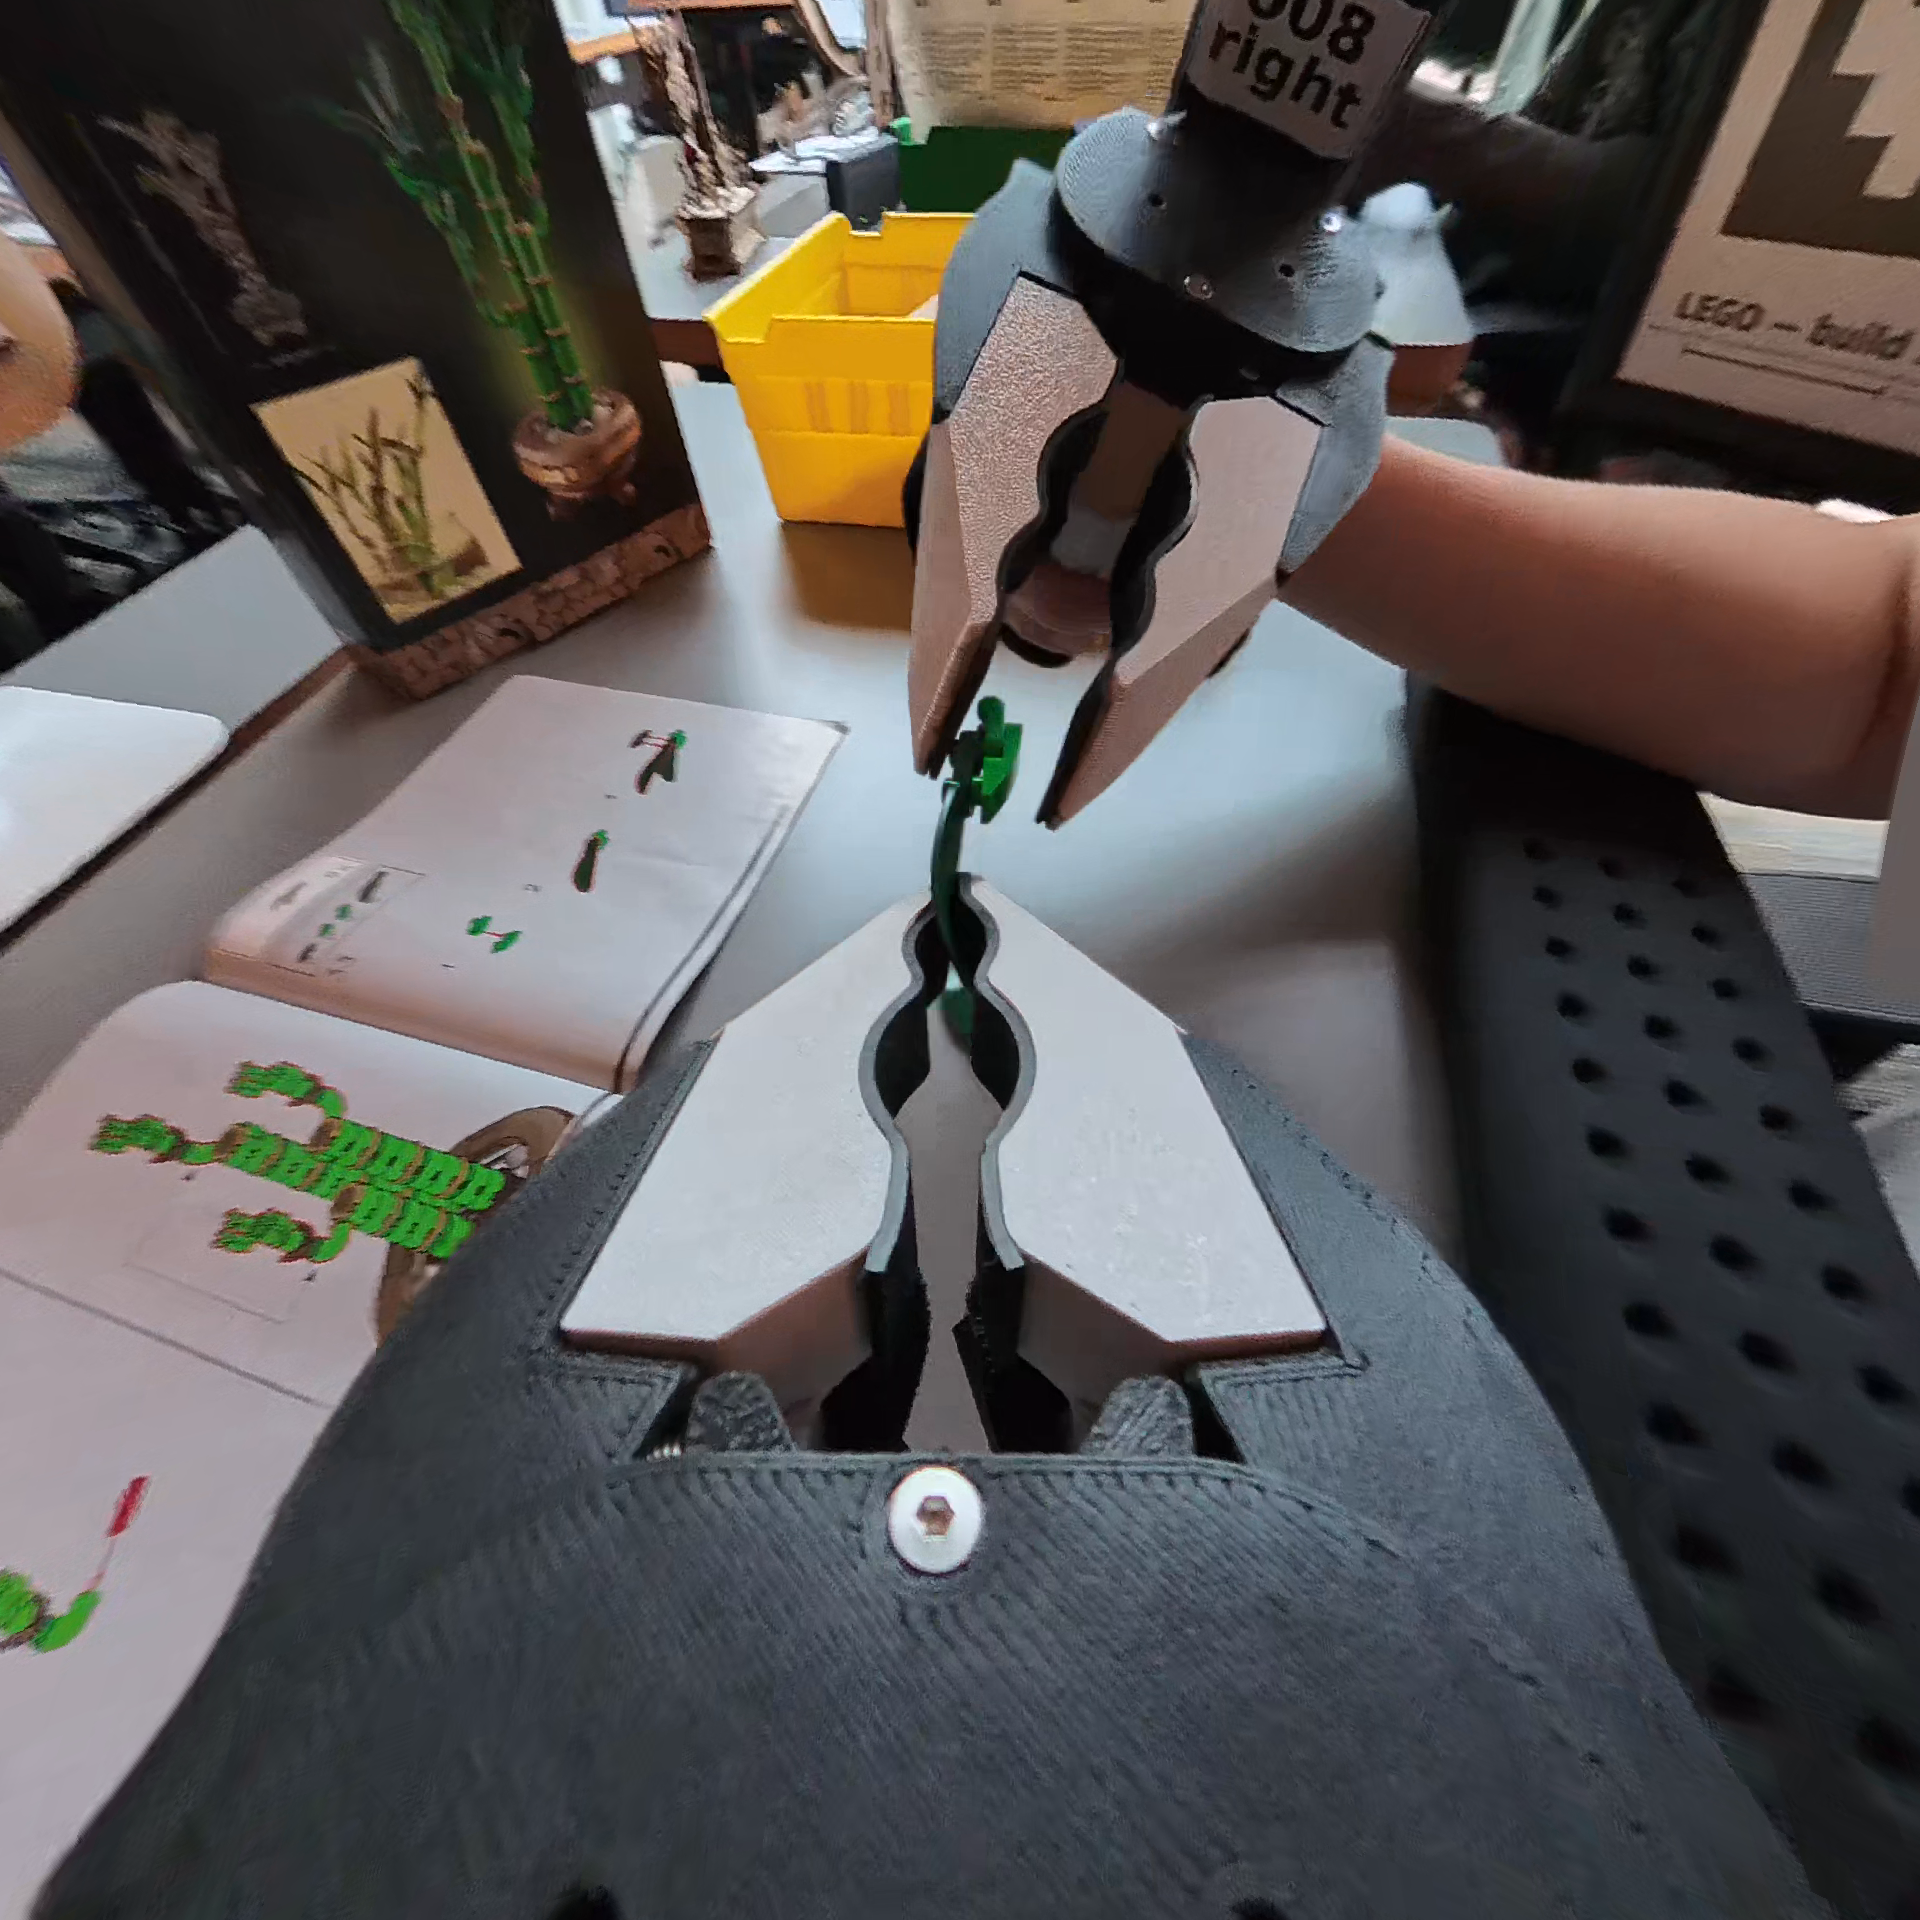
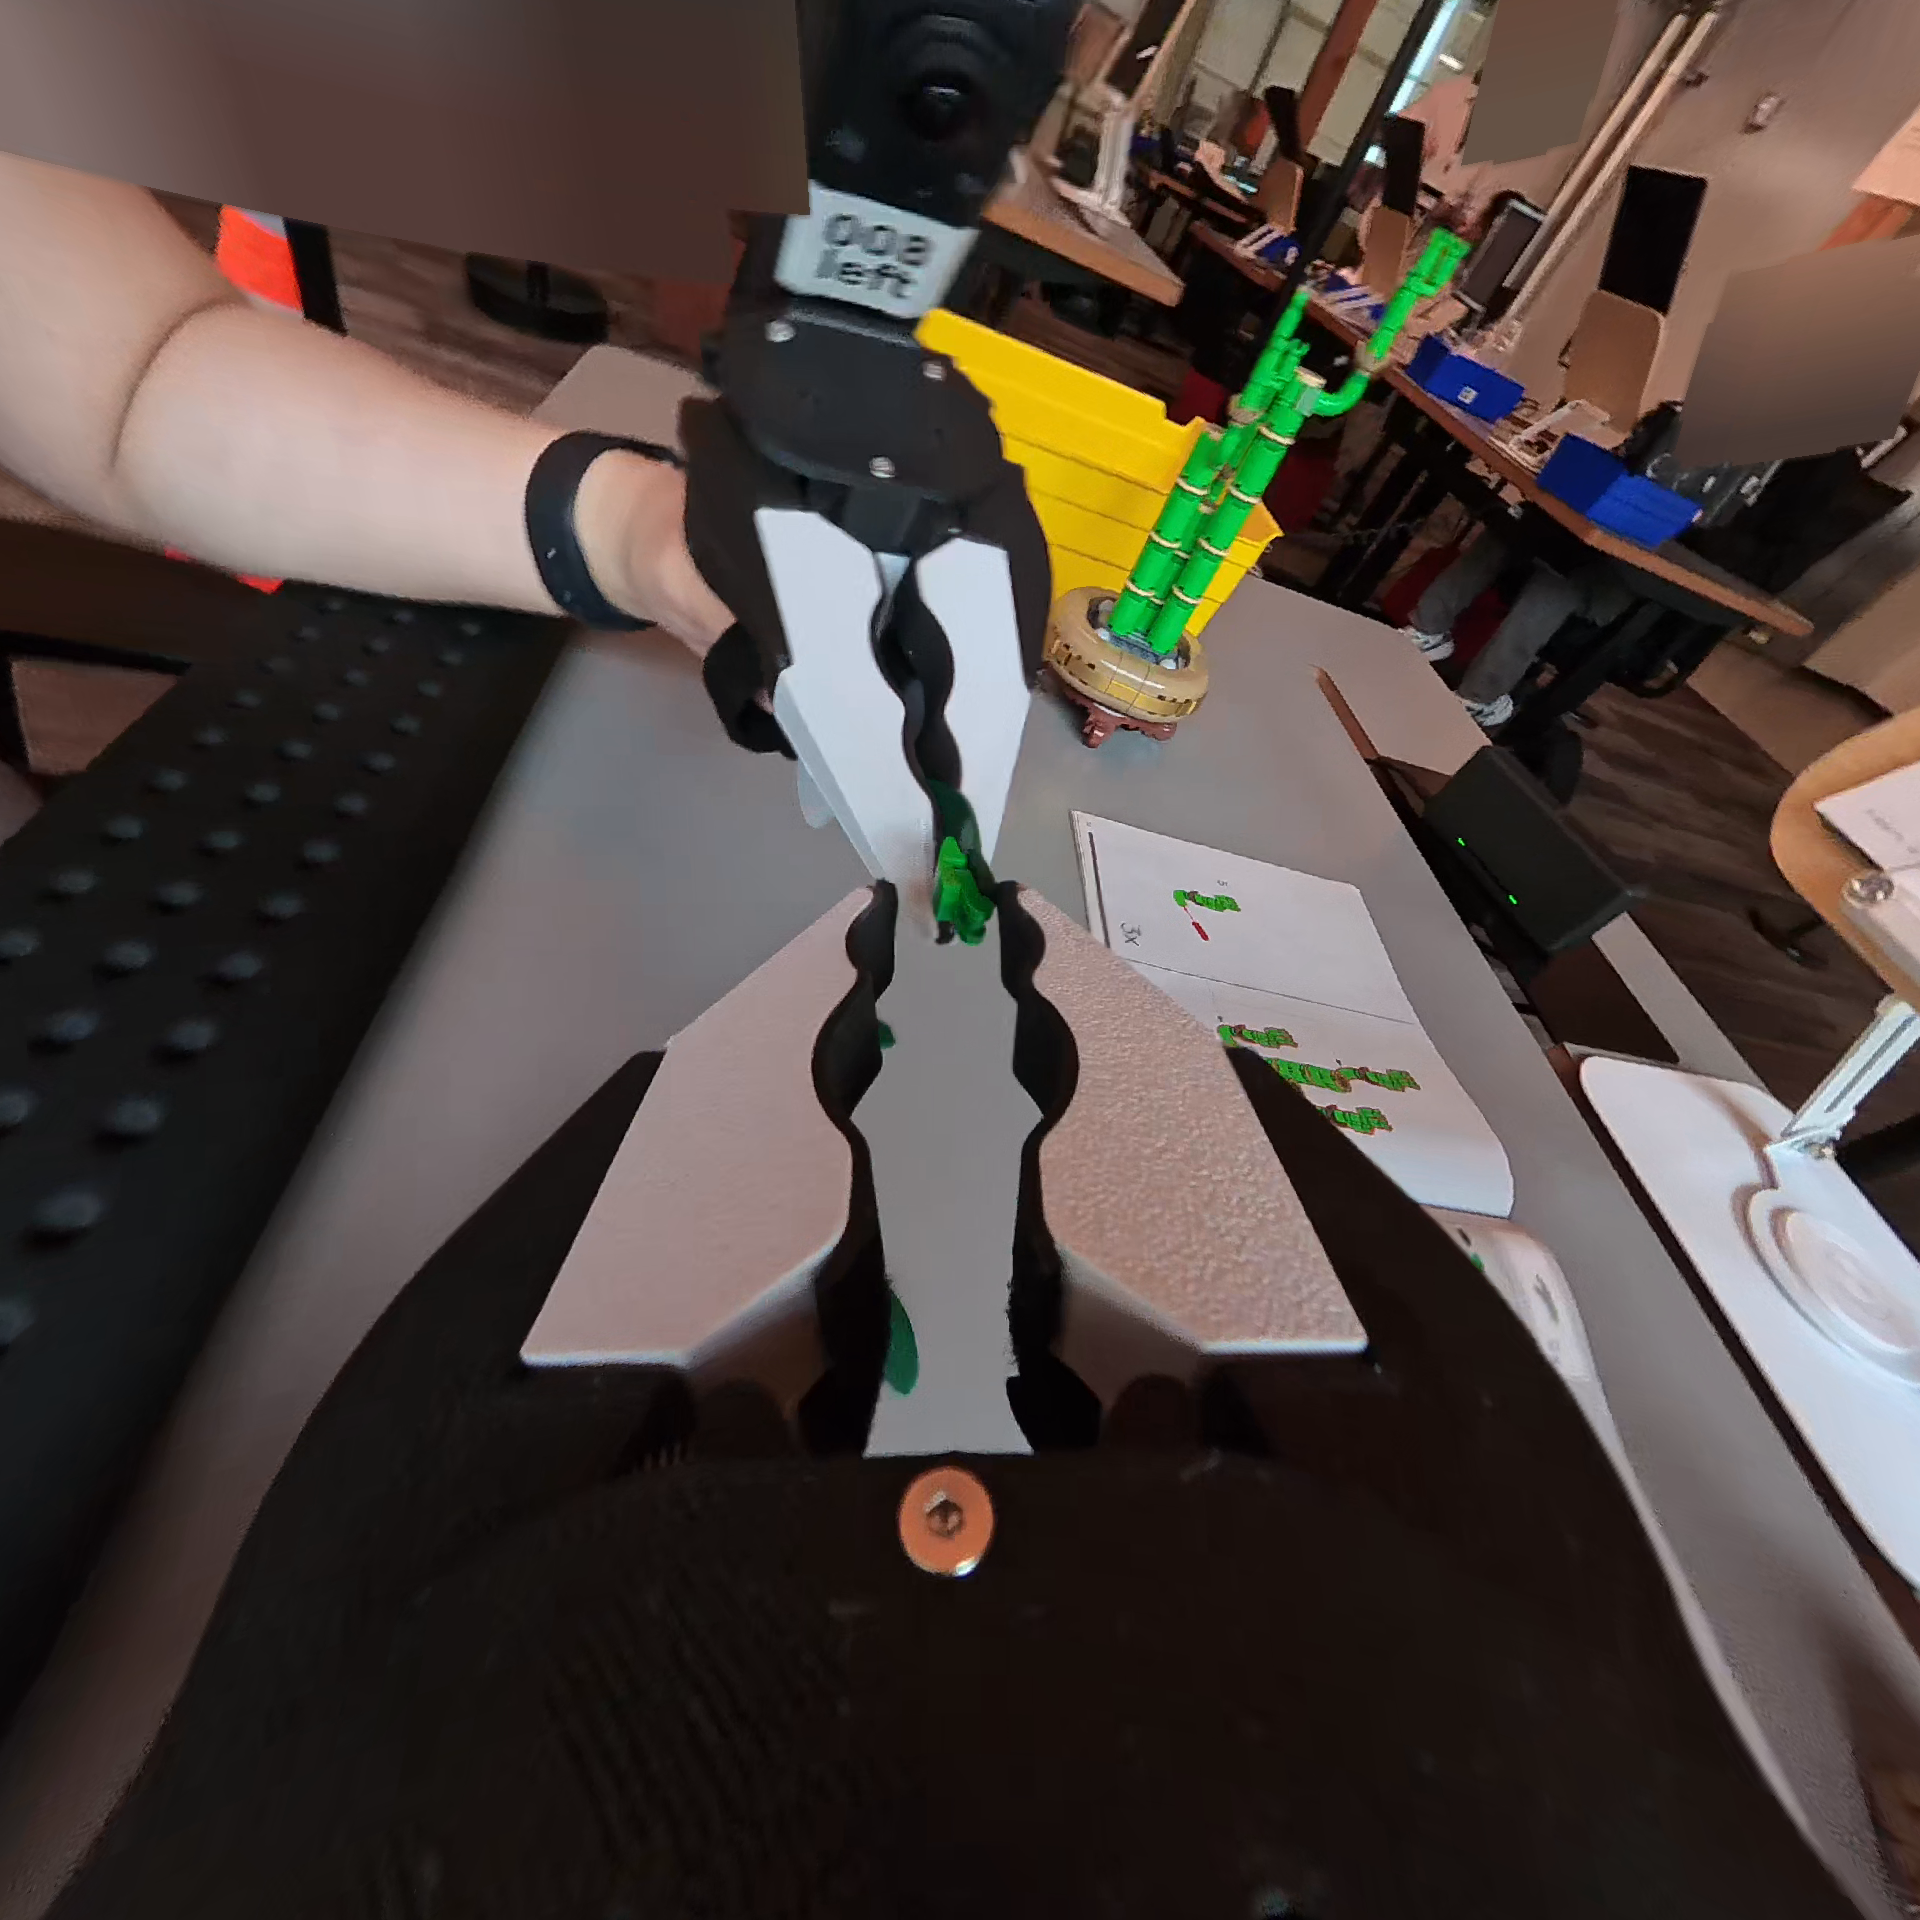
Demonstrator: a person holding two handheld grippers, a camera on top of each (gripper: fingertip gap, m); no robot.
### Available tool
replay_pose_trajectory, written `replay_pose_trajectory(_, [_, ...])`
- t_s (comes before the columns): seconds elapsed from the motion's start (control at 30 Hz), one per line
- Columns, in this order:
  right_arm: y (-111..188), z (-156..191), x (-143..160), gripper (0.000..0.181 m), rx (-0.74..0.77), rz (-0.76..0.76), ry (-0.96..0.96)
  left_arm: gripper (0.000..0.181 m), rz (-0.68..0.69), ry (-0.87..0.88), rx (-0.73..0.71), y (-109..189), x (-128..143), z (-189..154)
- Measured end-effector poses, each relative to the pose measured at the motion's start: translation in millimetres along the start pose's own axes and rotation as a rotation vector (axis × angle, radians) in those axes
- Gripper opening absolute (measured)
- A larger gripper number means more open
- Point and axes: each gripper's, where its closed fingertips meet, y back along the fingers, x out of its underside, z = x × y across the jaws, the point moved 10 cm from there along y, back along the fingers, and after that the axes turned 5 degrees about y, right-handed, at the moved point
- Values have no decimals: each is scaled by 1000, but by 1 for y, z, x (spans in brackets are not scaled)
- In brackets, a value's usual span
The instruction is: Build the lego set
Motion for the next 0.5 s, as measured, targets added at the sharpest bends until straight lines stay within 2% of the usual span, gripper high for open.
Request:
replay_pose_trajectory(0.13, [-1, -13, 3, 30, 67, -36, -169, 0, -53, -183, -249, 7, -6, 1])
replay_pose_trajectory(0.17, [-1, -17, 4, 39, 63, -63, -247, 0, -75, -233, -321, 11, -8, 1])
replay_pose_trajectory(0.27, [-3, -27, 4, 47, -51, -223, -580, 0, -117, -336, -467, 19, -14, -1])
replay_pose_trajectory(0.3, [-6, -29, 5, 46, -108, -303, -711, 0, -128, -366, -498, 21, -15, -3])
replay_pose_trajectory(0.37, [-11, -31, 6, 19, -161, -419, -869, 0, -133, -418, -549, 22, -16, -6])
replay_pose_trajectory(0.4, [-14, -31, 6, 19, -156, -452, -895, 0, -128, -445, -566, 22, -16, -7])
replay_pose_trajectory(0.5, [-19, -28, 4, 24, -157, -395, -878, 0, -107, -503, -602, 19, -16, -11])
